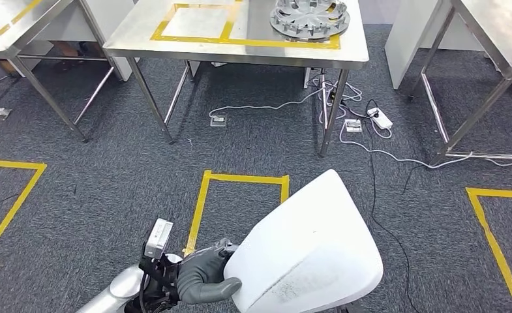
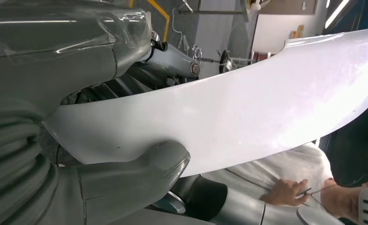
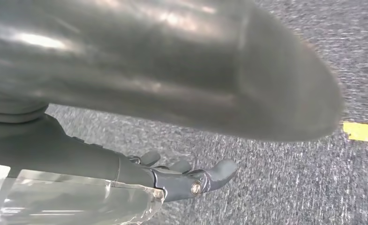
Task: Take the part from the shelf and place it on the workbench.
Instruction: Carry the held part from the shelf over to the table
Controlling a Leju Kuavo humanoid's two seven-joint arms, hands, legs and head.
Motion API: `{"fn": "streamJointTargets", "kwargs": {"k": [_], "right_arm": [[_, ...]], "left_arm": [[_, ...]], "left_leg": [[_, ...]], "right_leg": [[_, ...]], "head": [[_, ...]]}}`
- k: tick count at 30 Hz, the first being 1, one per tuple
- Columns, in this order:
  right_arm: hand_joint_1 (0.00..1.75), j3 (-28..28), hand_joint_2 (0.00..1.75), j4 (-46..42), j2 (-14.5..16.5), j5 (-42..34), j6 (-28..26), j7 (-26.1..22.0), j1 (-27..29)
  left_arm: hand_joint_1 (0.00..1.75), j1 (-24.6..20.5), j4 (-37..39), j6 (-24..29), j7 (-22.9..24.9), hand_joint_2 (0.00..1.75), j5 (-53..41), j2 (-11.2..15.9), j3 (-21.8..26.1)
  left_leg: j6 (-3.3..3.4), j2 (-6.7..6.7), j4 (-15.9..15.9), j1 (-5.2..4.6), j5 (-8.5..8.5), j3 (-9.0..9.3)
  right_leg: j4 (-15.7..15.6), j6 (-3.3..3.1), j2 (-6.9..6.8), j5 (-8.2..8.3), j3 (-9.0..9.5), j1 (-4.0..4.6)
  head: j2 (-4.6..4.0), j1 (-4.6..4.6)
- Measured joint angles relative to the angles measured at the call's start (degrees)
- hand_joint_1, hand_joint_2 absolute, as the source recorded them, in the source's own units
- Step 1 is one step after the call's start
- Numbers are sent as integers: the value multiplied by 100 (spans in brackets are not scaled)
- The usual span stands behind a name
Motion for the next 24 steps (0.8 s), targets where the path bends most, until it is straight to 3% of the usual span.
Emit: {"fn": "streamJointTargets", "kwargs": {"k": [1,2,3,4,6,7,9,11,12,14,16,17,18,20,21,22,24], "right_arm": [[0,0,0,0,1,0,0,1,8],[0,0,0,0,1,1,0,1,9],[0,0,0,0,2,3,0,1,6],[0,0,0,0,5,6,0,2,-1],[0,0,0,0,23,4,-7,5,-21],[0,-1,0,0,32,-10,-15,15,-34],[0,-3,0,0,48,-50,-38,42,-57],[0,-8,0,-2,60,-78,-56,62,-65],[0,-9,0,-3,60,-86,-64,65,-67],[0,-11,0,-2,52,-93,-74,67,-60],[0,-11,0,3,39,-99,-78,70,-34],[0,-11,0,5,31,-103,-79,73,-19],[0,-11,0,6,25,-105,-79,75,-10],[0,-11,0,7,15,-108,-79,78,-10],[0,-11,0,7,13,-108,-75,79,-15],[0,-11,0,7,14,-109,-70,81,-21],[0,-11,0,6,19,-106,-46,85,-29]], "left_arm": [[175,5,5,0,-1,175,-1,4,-1],[175,10,10,0,-1,175,-1,10,-2],[175,12,13,1,-3,175,-1,16,-1],[175,13,14,1,-7,175,-1,20,2],[175,12,10,2,-22,175,-1,21,16],[175,13,8,4,-31,175,-1,23,25],[175,16,4,6,-40,175,-1,28,35],[175,22,-13,-1,-45,175,1,31,44],[175,17,-21,-4,-48,175,2,26,46],[175,3,-27,-6,-51,175,2,3,45],[175,4,-25,-3,-51,175,-2,-14,35],[175,7,-24,-3,-51,175,-2,-16,31],[175,10,-22,-3,-51,175,-2,-17,29],[175,11,-20,-2,-51,175,-2,-20,30],[175,10,-20,2,-52,175,-5,-21,31],[175,11,-21,9,-57,175,-18,-21,33],[175,12,-23,29,-75,175,-52,-17,38]], "left_leg": [[0,35,251,2,-54,-148],[12,51,295,1,-2,-194],[37,68,109,-2,147,-117],[79,103,-264,-11,354,64],[163,204,-979,-55,606,433],[193,237,-1170,-83,642,531],[230,224,-1258,-127,629,558],[277,169,-1387,-101,667,642],[304,141,-1462,-82,694,699],[335,82,-1542,-66,721,773],[344,1,-1543,-67,714,777],[340,-41,-1541,-67,706,781],[330,-82,-1536,-63,695,790],[281,-146,-1506,-55,658,809],[244,-170,-1474,-65,627,807],[209,-185,-1446,-76,600,800],[163,-194,-1418,-88,564,785]], "right_leg": [[0,-18,-70,-15,11,16],[0,-33,-139,-29,24,31],[0,-41,-199,-44,43,45],[-2,-43,-245,-62,68,57],[-11,-24,-309,-95,105,86],[-18,-7,-333,-105,112,96],[-50,44,-388,-110,128,104],[-50,94,-349,-143,141,96],[62,97,-254,-206,97,95],[677,63,-15,-452,-218,84],[1381,65,78,-649,-642,76],[1480,101,85,-627,-742,72],[1345,156,87,-510,-726,64],[572,271,90,-121,-429,35],[215,283,96,40,-268,28],[-14,260,101,137,-164,27],[-100,161,109,176,-114,55]], "head": [[0,-1],[0,-1],[0,-1],[0,-1],[0,10],[0,12],[0,15],[1,21],[1,24],[0,47],[0,59],[0,59],[0,61],[0,66],[0,70],[0,70],[0,70]]}}
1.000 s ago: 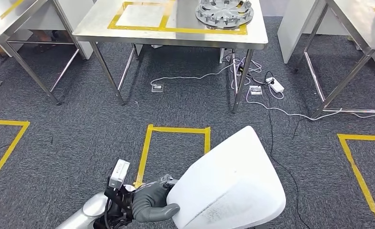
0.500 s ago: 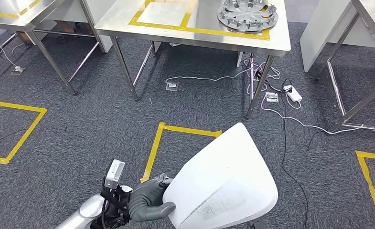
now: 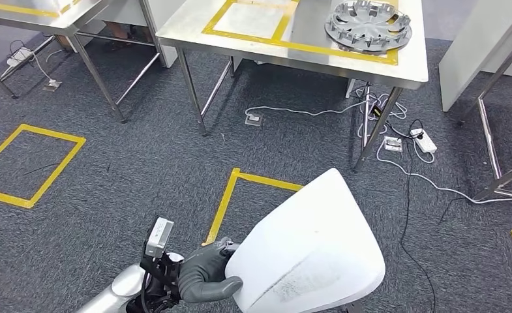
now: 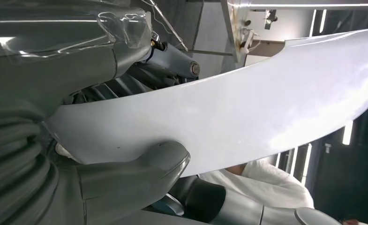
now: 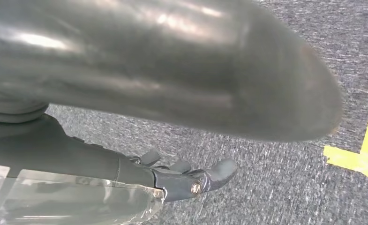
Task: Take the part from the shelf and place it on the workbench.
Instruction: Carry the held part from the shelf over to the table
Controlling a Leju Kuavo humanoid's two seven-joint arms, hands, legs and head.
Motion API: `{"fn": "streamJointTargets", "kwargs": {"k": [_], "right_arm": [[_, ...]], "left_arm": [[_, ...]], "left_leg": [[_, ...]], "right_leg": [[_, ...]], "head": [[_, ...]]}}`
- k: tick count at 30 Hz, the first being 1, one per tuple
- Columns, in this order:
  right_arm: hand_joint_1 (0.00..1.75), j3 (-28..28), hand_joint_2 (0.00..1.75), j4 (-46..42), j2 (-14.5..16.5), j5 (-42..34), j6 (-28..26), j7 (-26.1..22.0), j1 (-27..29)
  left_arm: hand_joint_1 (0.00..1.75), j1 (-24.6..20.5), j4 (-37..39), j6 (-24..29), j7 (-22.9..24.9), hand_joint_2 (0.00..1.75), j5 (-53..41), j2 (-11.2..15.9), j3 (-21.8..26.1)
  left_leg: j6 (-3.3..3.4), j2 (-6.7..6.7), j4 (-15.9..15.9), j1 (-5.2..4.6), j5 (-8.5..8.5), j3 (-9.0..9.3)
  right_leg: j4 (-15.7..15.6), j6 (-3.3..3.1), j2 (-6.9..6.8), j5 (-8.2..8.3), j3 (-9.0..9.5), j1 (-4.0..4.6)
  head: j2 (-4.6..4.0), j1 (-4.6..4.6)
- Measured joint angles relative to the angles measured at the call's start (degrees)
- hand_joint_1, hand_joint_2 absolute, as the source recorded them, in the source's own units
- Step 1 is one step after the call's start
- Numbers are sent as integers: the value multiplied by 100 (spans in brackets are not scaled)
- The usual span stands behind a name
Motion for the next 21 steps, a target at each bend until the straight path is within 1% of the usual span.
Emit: {"fn": "streamJointTargets", "kwargs": {"k": [2,3,4,5,6,7,8,9,10,11,12,13,14,15,16,17,18,19,20,21], "right_arm": [[0,0,0,-1,8,15,38,2,-8],[0,0,0,-2,7,32,58,1,-12],[0,1,0,-2,2,55,83,1,-15],[0,1,0,-2,-12,78,112,0,-15],[0,2,0,-2,-30,99,141,0,-15],[0,2,0,-2,-46,112,165,0,-15],[0,2,0,-2,-61,118,180,0,-14],[0,2,0,-2,-73,121,186,-1,-14],[0,2,0,-2,-80,123,186,-1,-15],[0,2,0,-2,-84,125,186,-3,-15],[0,2,0,-2,-82,129,186,-6,-18],[0,2,0,-2,-81,133,186,-10,-24],[0,2,0,-3,-80,136,186,-14,-28],[0,3,0,-3,-77,140,186,-17,-28],[0,3,0,-4,-79,143,186,-19,-28],[0,5,0,-4,-80,146,186,-20,-28],[0,7,0,-4,-84,149,186,-22,-32],[0,9,0,-5,-92,151,185,-25,-47],[0,11,0,-6,-104,148,180,-28,-60],[0,11,0,-7,-116,138,166,-30,-69]], "left_arm": [[175,0,-7,16,-26,175,-36,5,9],[175,-1,-11,22,-39,175,-51,9,17],[175,-2,-16,31,-51,175,-67,11,27],[175,-2,-20,43,-61,175,-84,15,36],[175,-1,-21,55,-69,175,-101,19,44],[175,3,-21,68,-73,175,-117,23,48],[175,7,-21,79,-76,175,-132,29,49],[175,11,-21,86,-77,175,-145,35,51],[175,14,-22,90,-78,175,-157,39,55],[175,14,-29,92,-79,175,-170,42,62],[175,13,-39,93,-81,175,-182,43,72],[175,10,-53,95,-85,175,-192,43,80],[175,11,-70,97,-90,175,-201,43,88],[175,14,-83,98,-94,175,-211,45,93],[175,18,-97,98,-97,175,-224,44,95],[175,26,-109,98,-98,175,-239,43,96],[175,28,-117,97,-99,175,-248,37,96],[175,27,-126,97,-100,175,-253,27,97],[175,27,-130,97,-101,175,-257,16,96],[175,30,-133,97,-102,175,-258,7,95]], "left_leg": [[-39,37,42,25,-45,-12],[-69,80,164,37,-120,-61],[-101,127,400,48,-242,-168],[-128,175,752,57,-397,-341],[-149,204,1167,66,-554,-558],[-158,221,1516,72,-652,-761],[-154,232,1702,75,-654,-894],[-133,237,1657,72,-543,-914],[-94,240,1395,65,-348,-820],[-29,245,982,46,-112,-643],[40,264,597,21,44,-459],[99,281,300,-9,127,-319],[151,295,114,-39,138,-236],[181,299,42,-64,94,-199],[216,277,-33,-77,85,-147],[250,256,-111,-76,87,-56],[282,241,-184,-64,99,47],[306,227,-236,-46,111,134],[314,223,-264,-34,120,187],[318,214,-270,-28,119,197]], "right_leg": [[-7,-79,0,-4,20,-13],[-12,-120,-1,-12,44,-25],[-18,-155,-3,-23,71,-36],[-18,-185,-6,-39,92,-27],[-18,-211,-11,-54,109,-18],[-18,-227,-15,-66,121,-5],[-17,-237,-17,-81,135,7],[-17,-244,-17,-97,156,20],[-18,-248,-16,-114,183,35],[-21,-249,-14,-136,214,46],[-24,-242,-13,-158,240,68],[-32,-230,-14,-178,254,76],[-44,-201,-19,-186,273,77],[-33,-147,-28,-162,286,79],[-22,-100,-38,-133,310,70],[11,-68,-46,-130,333,67],[101,-66,-41,-163,317,66],[267,-95,-28,-263,245,65],[544,-128,-13,-401,93,58],[907,-141,1,-541,-123,51]], "head": [[0,-3],[0,-12],[0,-20],[0,-29],[0,-35],[0,-36],[0,-36],[0,-37],[0,-37],[0,-37],[0,-30],[0,-26],[0,-20],[0,-19],[0,-23],[0,-24],[-1,-21],[-1,-11],[-1,-2],[-1,5]]}}
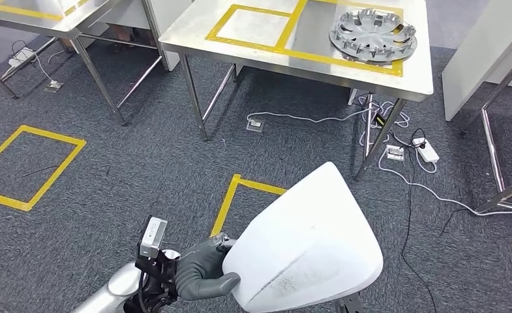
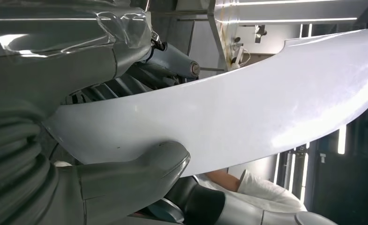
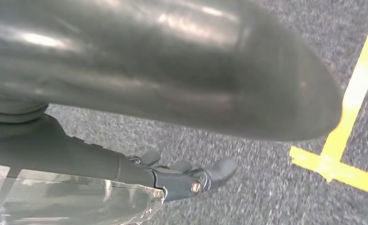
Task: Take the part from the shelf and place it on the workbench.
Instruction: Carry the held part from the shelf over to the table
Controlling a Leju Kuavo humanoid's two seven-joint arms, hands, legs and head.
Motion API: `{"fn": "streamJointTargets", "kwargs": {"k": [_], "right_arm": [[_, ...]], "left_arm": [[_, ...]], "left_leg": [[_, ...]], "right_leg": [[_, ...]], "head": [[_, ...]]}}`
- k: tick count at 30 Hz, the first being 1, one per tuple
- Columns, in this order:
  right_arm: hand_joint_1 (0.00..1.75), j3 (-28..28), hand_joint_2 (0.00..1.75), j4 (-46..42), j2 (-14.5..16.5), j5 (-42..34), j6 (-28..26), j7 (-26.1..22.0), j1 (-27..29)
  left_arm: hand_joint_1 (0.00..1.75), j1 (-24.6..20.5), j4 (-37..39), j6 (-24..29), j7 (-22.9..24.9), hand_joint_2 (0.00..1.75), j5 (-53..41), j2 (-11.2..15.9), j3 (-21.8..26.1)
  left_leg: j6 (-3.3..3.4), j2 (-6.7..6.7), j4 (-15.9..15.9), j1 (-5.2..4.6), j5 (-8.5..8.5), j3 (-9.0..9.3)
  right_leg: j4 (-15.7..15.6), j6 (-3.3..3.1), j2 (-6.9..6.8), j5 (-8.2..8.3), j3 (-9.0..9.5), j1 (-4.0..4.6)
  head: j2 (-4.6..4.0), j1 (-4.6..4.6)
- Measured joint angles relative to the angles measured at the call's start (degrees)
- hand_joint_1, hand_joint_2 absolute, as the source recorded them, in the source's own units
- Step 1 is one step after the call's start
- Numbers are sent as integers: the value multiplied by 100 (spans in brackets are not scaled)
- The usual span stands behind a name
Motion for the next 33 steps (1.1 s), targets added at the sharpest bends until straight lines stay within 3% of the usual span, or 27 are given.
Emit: {"fn": "streamJointTargets", "kwargs": {"k": [2,3,5,6,7,8,10,13,15,17,18,19,21,23,27,29,31,33], "right_arm": [[0,-2,0,0,-14,-28,-47,1,11],[0,-2,0,1,-14,-40,-73,1,22],[0,-3,0,0,-7,-50,-101,-1,32],[0,-3,0,-1,7,-52,-104,-2,31],[0,-3,0,-1,19,-52,-104,-3,26],[0,-3,0,-1,29,-55,-105,-3,27],[0,-3,0,-1,42,-56,-105,-2,35],[0,-4,0,-1,62,-52,-105,-4,31],[0,-5,0,-1,65,-52,-105,-5,15],[0,-5,0,-1,68,-55,-109,-3,18],[0,-5,0,-1,73,-57,-113,-2,23],[0,-5,0,-1,78,-60,-116,-2,28],[0,-5,0,-1,97,-64,-118,-1,29],[0,-7,0,-1,128,-67,-120,2,20],[0,-9,0,-1,155,-72,-121,2,9],[0,-9,0,-2,155,-71,-121,-1,-3],[0,-10,0,-2,141,-72,-121,-3,-5],[0,-11,0,-1,123,-74,-122,-3,22]], "left_arm": [[175,30,-2,1,1,175,-4,-7,-3],[175,47,-2,1,2,175,-6,-6,-3],[175,65,-2,1,2,175,-7,-4,-2],[175,67,-2,0,1,175,-8,-2,-1],[175,67,-2,-1,1,175,-9,1,1],[175,69,-2,-1,0,175,-12,5,2],[175,77,-2,-1,-2,175,-18,16,5],[175,78,-13,-4,-11,175,-18,29,22],[175,80,-21,-7,-15,175,-20,35,37],[175,101,-21,-6,-16,175,-28,42,42],[175,112,-21,-6,-16,175,-32,44,43],[175,119,-21,-7,-16,175,-35,46,43],[175,121,-21,-8,-16,175,-36,47,50],[175,120,-25,-7,-19,175,-37,50,62],[175,122,-42,-10,-27,175,-40,46,80],[175,114,-46,-13,-28,175,-38,36,84],[175,114,-44,-16,-27,175,-39,29,78],[175,121,-42,-18,-27,175,-39,28,72]], "left_leg": [[-27,-39,4,11,-26,7],[-56,-59,11,28,-50,22],[-149,-92,49,76,-123,71],[-207,-99,96,91,-176,89],[-263,-104,142,98,-227,85],[-317,-106,181,97,-276,68],[-391,-108,227,101,-329,55],[-464,-47,541,136,-403,-55],[-509,3,1226,147,-588,-465],[-530,19,1840,151,-826,-932],[-519,22,1904,150,-831,-1053],[-490,23,1748,146,-703,-1060],[-367,29,994,115,-171,-828],[-247,24,424,50,152,-614],[-135,-4,111,2,189,-366],[-98,-9,30,22,173,-222],[-67,-18,17,9,111,-158],[-68,-47,19,-6,32,-88]], "right_leg": [[568,68,4,-146,-408,-37],[577,157,3,-80,-489,-68],[-31,380,2,313,-327,-152],[-435,452,2,500,-193,-185],[-730,429,2,583,-94,-199],[-905,365,4,633,-31,-196],[-928,170,12,596,-1,-172],[-938,41,29,583,144,-189],[-942,-23,31,516,229,-175],[-941,-47,33,435,303,-145],[-941,-50,37,391,354,-130],[-942,-49,42,344,418,-114],[-953,-43,51,247,543,-93],[-997,-3,60,165,636,-70],[-921,156,46,217,704,-40],[-440,138,37,160,431,-41],[259,75,34,-65,-51,-43],[555,63,33,-269,-402,-46]], "head": [[1,3],[1,5],[1,9],[1,17],[1,25],[1,27],[1,25],[1,6],[1,-10],[1,-15],[1,-15],[1,-15],[1,-15],[1,-10],[0,-22],[0,-7],[1,3],[1,6]]}}
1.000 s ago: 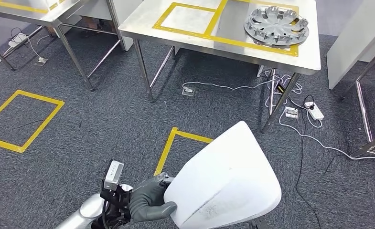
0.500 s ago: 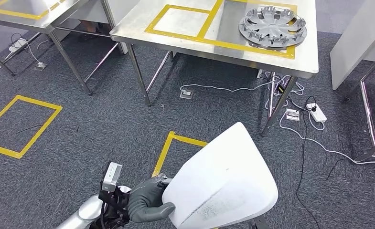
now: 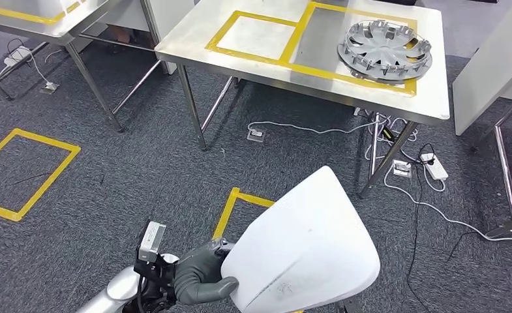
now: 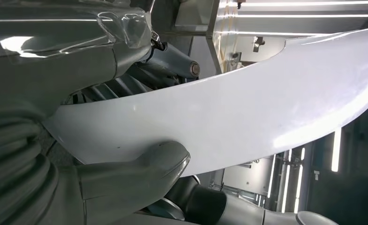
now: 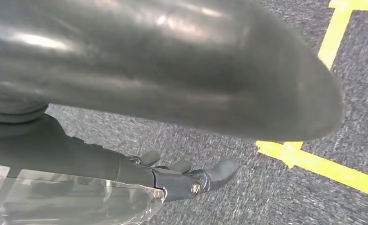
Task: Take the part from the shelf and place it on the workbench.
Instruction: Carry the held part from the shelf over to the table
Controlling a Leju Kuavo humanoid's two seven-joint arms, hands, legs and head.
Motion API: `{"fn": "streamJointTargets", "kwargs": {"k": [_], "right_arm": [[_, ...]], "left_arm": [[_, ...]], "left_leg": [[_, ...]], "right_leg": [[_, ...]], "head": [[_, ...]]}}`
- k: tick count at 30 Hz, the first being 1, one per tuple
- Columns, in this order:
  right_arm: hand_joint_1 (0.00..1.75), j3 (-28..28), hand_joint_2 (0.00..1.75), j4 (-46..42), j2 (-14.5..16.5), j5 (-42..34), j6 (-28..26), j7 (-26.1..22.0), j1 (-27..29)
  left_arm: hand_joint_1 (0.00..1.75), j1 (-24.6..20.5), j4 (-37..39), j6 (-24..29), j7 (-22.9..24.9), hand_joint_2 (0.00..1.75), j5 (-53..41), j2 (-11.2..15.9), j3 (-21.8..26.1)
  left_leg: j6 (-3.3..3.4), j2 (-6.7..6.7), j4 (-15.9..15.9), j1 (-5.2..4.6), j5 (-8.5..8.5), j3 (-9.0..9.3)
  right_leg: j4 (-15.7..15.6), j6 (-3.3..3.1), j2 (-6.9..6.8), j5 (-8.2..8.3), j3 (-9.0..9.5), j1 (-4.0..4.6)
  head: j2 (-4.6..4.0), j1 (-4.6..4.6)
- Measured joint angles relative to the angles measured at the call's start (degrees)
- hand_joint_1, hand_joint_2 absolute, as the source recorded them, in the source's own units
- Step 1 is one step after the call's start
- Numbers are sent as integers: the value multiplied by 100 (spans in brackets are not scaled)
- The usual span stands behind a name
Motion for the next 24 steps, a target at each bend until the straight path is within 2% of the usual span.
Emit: {"fn": "streamJointTargets", "kwargs": {"k": [1,2,3,4,5,6,8,9,11,14,15,16,17,19,20,21,24], "right_arm": [[0,-1,0,0,-8,-1,0,-1,12],[0,-1,0,0,-14,-2,0,-2,15],[0,-1,0,0,-18,-2,-1,-4,14],[0,-1,0,0,-21,-3,-1,-7,11],[0,-1,0,0,-22,-3,-3,-9,9],[0,-1,0,0,-22,-4,-7,-11,11],[0,-1,0,0,-17,-4,-16,-15,12],[0,-1,0,-1,-11,-5,-17,-16,13],[0,-3,0,-2,-5,-5,-18,-19,6],[0,-5,0,-2,-8,-5,-19,-21,4],[0,-5,0,-2,-8,-5,-19,-21,9],[0,-5,0,-2,-8,-5,-20,-20,14],[0,-5,0,-2,-7,-5,-20,-20,16],[0,-5,0,-2,5,-6,-20,-21,11],[0,-5,0,-2,13,-7,-20,-21,6],[0,-6,0,-1,19,-8,-20,-20,1],[0,-7,0,-2,26,-10,-19,-22,-2]], "left_arm": [[175,1,1,-1,0,175,1,-1,-3],[175,0,2,-1,0,175,1,-2,-6],[175,-1,3,-1,0,175,1,-4,-10],[175,-2,7,-1,0,175,1,-7,-16],[175,-4,9,-1,0,175,2,-9,-20],[175,-6,12,-1,0,175,3,-11,-23],[175,-13,14,-4,-1,175,5,-11,-26],[175,-20,14,-6,-1,175,5,-9,-27],[175,-42,15,-11,-2,175,9,-5,-26],[175,-46,24,-14,-2,175,13,7,-29],[175,-43,27,-13,-2,175,13,10,-32],[175,-41,31,-13,-2,175,12,13,-33],[175,-41,32,-13,-2,175,12,13,-33],[175,-44,34,-13,-2,175,12,14,-33],[175,-50,39,-12,-2,175,12,13,-34],[175,-55,44,-12,-2,175,12,12,-35],[175,-67,58,-14,-7,175,15,8,-38]], "left_leg": [[-12,-15,4,-2,-46,50],[-30,-23,11,-1,-96,107],[-55,-26,25,-1,-153,160],[-84,-27,56,-8,-217,209],[-119,-28,81,-18,-279,237],[-156,-28,111,-29,-328,261],[-214,-26,154,-34,-395,283],[-238,-18,211,-25,-419,274],[-304,11,586,9,-520,81],[-421,50,1661,76,-878,-620],[-439,57,1834,94,-938,-797],[-442,64,1801,105,-887,-873],[-427,69,1564,110,-710,-842],[-337,76,773,87,-151,-607],[-285,78,469,64,18,-508],[-230,76,283,38,115,-437],[-109,57,139,11,70,-281]], "right_leg": [[-126,32,-1,33,-41,-3],[-430,100,-3,192,13,-8],[-843,172,-7,444,124,-14],[-1205,212,-18,684,235,-13],[-1455,196,-28,854,332,-5],[-1581,133,-34,957,386,3],[-1589,-27,-27,975,452,5],[-1594,-72,-16,978,489,-9],[-1599,-141,-5,930,588,-38],[-1602,-193,-3,803,713,-37],[-1602,-190,1,756,763,-36],[-1602,-182,9,707,826,-36],[-1603,-170,17,654,900,-36],[-1608,-134,31,541,1055,-26],[-1619,-106,39,493,1104,-16],[-1639,-73,42,452,1135,-5],[-1621,40,29,420,1229,9]], "head": [[0,1],[0,2],[0,4],[0,4],[0,2],[0,1],[0,-7],[0,-8],[0,-25],[0,-34],[0,-37],[0,-38],[0,-38],[0,-36],[0,-34],[0,-36],[0,-36]]}}
